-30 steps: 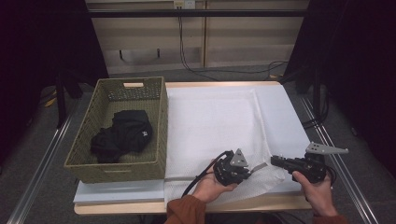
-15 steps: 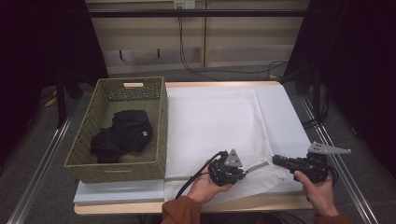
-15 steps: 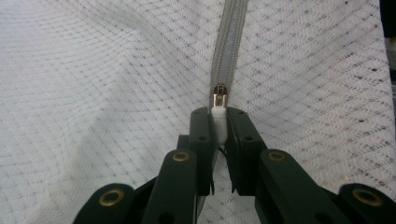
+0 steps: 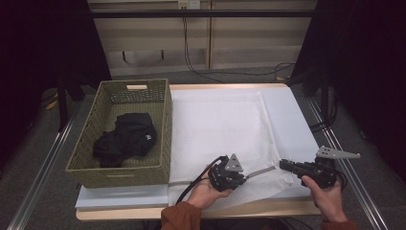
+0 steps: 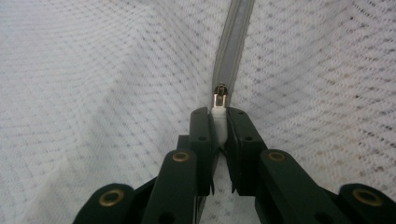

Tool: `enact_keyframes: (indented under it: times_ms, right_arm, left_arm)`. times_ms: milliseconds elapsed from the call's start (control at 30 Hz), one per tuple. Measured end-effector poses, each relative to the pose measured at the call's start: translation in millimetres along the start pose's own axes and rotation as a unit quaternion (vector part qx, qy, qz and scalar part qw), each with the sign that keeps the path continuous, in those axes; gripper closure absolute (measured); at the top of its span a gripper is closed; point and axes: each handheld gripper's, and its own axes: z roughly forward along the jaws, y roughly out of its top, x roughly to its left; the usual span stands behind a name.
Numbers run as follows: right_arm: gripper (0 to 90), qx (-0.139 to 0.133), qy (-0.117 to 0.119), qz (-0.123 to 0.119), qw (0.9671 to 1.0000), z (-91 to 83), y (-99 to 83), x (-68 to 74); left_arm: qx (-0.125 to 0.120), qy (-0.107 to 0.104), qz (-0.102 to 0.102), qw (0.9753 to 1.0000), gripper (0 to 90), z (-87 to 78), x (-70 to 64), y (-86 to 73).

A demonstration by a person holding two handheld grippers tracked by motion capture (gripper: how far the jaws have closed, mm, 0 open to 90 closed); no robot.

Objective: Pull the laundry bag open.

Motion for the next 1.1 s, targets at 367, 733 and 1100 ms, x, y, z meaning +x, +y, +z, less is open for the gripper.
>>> enact_keyframes:
  times_ms: [367, 733, 1100]
  right_arm:
    - [86.0, -0.002, 0.000, -0.001, 1.0000, -0.9, 0.3, -0.4]
    - [86.0, -0.001, 0.000, 0.001, 1.0000, -2.1, -0.3, -0.8]
    - [86.0, -0.005, -0.002, 0.000, 1.0000, -2.8, 0.3, -1.8]
  left_arm:
    - [0.003, -0.001, 0.001, 1.0000, 81.5, -4.1, 0.9, -2.2]
    - [0.022, 0.005, 0.019, 0.9996, 81.5, -10.7, 1.9, -5.4]
    - [0.027, 0.011, 0.011, 0.9995, 81.5, -18.4, 4.7, -10.3]
